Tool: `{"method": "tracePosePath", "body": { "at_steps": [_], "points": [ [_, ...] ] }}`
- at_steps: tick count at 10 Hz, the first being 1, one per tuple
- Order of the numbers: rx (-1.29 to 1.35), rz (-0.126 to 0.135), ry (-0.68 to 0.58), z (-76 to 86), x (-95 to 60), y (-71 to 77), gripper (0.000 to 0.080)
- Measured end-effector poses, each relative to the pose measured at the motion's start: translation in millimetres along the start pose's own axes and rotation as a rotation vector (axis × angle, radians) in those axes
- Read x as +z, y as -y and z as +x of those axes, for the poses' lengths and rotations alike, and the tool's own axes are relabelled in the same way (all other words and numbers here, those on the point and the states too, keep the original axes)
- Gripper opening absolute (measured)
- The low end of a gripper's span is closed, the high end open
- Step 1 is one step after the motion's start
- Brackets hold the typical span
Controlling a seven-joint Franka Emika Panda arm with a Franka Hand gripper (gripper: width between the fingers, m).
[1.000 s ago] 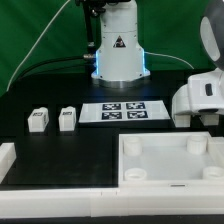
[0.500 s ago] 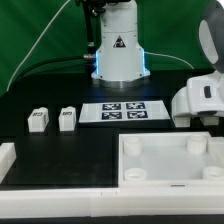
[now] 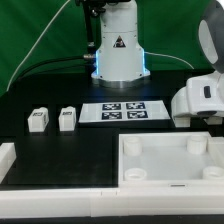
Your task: Assemble one leg
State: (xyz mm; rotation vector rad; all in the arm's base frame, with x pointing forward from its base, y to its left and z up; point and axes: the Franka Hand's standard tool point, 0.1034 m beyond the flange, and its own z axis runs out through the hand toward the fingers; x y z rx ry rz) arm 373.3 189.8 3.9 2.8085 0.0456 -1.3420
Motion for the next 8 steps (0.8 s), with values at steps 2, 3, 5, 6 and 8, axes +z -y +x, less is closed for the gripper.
{"method": "tracePosePath", "body": {
  "at_steps": [2, 3, 5, 6, 8],
  "points": [
    [0.000, 0.000, 0.000, 0.0, -0.2, -0.1, 0.0291],
    [0.001, 0.000, -0.002, -2.0, -2.7, -1.0, 0.0291],
    [0.016, 0.001, -0.015, -21.6, -21.0, -12.0, 0.0291],
    [0.024, 0.001, -0.035, -33.5, -31.7, -17.6, 0.0292],
    [0.027, -0.006, -0.015, -56.5, -48.2, -27.9, 0.0294]
  ]
}}
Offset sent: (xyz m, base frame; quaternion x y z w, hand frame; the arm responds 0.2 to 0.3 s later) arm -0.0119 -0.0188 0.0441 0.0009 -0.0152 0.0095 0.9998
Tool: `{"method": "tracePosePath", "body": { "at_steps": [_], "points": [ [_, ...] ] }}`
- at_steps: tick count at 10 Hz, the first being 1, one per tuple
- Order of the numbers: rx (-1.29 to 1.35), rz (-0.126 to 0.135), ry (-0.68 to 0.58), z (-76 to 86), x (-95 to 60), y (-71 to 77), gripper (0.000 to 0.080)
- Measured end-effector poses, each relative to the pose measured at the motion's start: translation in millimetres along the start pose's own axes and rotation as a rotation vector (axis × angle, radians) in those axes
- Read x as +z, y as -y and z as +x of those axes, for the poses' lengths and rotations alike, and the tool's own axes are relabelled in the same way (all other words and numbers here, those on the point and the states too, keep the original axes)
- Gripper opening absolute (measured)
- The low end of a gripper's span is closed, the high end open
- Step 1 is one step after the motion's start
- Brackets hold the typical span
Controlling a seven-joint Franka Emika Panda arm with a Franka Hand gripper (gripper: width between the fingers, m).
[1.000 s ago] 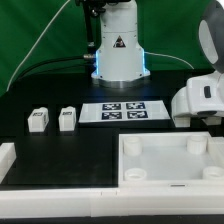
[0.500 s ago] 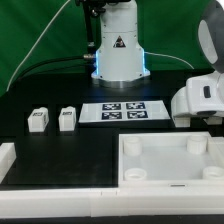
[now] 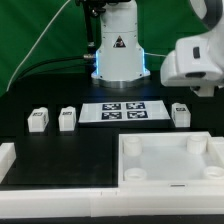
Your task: Assemble one leg
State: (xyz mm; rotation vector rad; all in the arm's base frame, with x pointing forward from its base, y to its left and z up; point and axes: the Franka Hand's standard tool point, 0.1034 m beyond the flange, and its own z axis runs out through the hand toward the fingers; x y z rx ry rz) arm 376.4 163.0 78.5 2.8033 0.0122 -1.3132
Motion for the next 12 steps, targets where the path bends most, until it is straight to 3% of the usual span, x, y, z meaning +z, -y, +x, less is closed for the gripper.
{"method": "tracePosePath", "body": {
  "at_steps": [2, 5, 6, 8, 11, 12],
  "points": [
    [0.005, 0.012, -0.017, -10.5, -19.3, -10.3, 0.0294],
    [0.003, 0.017, -0.072, -3.5, -19.1, -7.4, 0.0294],
    [0.001, 0.035, -0.204, 4.7, -25.2, -3.4, 0.0294],
    [-0.020, 0.042, -0.371, 0.8, -27.6, -5.8, 0.0294],
    [-0.052, 0.063, -0.652, 0.5, -80.3, -17.2, 0.0294],
    [-0.066, 0.064, -0.691, -1.8, -90.8, -20.1, 0.0294]
  ]
}}
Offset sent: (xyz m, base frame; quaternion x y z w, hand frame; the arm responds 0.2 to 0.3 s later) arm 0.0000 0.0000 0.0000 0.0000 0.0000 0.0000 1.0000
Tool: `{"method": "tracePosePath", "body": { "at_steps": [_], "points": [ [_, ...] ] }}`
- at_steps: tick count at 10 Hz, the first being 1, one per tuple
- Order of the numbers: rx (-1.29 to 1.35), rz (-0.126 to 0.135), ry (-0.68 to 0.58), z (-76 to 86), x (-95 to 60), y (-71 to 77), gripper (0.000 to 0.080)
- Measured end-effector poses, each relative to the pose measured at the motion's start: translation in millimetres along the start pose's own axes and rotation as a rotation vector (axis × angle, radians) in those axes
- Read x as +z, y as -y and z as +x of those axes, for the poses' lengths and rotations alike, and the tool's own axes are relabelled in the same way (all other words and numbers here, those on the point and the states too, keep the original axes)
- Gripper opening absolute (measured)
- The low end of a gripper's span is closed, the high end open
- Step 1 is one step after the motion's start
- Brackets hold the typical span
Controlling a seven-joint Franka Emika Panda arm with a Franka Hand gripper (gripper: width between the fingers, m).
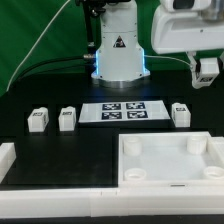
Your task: Assemble one leg
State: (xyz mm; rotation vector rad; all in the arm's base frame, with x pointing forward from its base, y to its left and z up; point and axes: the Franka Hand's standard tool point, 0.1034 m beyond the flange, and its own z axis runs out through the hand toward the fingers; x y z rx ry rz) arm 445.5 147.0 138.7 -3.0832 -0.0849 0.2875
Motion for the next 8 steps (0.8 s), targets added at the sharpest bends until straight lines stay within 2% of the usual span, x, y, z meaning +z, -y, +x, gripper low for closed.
{"method": "tracePosePath", "body": {
  "at_steps": [2, 4, 8],
  "points": [
    [-0.007, 0.009, -0.006, 18.2, -17.1, -2.9, 0.0294],
    [-0.016, 0.022, -0.020, 38.4, -22.8, -5.9, 0.0294],
    [-0.015, 0.022, -0.016, 37.6, -20.3, -5.7, 0.0294]
  ]
}}
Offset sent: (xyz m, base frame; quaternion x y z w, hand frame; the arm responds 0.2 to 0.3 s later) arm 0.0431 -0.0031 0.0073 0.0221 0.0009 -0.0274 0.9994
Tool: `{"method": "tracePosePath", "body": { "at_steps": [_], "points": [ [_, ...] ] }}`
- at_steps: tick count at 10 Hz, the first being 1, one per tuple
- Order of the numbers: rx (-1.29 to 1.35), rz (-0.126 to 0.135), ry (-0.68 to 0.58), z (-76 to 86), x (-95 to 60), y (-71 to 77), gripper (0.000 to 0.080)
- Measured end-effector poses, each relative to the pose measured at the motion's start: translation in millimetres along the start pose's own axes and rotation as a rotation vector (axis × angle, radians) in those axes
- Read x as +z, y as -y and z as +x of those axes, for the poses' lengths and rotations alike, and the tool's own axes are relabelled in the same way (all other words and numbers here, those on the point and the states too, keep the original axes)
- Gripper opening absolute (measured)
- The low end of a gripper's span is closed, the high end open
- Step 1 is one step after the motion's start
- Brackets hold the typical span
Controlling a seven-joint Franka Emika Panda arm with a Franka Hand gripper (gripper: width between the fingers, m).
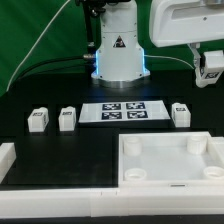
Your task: Assemble one leg
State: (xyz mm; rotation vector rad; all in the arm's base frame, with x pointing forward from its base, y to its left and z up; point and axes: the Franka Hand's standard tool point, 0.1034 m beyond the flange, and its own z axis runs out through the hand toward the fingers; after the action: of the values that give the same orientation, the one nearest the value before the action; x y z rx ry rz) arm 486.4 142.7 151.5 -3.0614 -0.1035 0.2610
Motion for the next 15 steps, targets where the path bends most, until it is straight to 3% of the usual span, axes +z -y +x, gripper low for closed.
{"method": "tracePosePath", "body": {
  "at_steps": [3, 5, 7, 12, 14, 15],
  "points": [
    [-0.046, 0.009, -0.053, 21.2, -6.2, -17.4, 0.0294],
    [-0.062, 0.020, -0.221, 55.5, -20.7, -18.0, 0.0294],
    [-0.119, 0.012, -0.383, 73.2, -24.3, -23.6, 0.0294],
    [-0.117, 0.013, -0.348, 67.2, -19.0, -22.8, 0.0294],
    [-0.125, 0.015, -0.381, 80.3, -13.8, -32.4, 0.0294],
    [-0.131, 0.015, -0.457, 99.1, -18.9, -35.3, 0.0294]
  ]
}}
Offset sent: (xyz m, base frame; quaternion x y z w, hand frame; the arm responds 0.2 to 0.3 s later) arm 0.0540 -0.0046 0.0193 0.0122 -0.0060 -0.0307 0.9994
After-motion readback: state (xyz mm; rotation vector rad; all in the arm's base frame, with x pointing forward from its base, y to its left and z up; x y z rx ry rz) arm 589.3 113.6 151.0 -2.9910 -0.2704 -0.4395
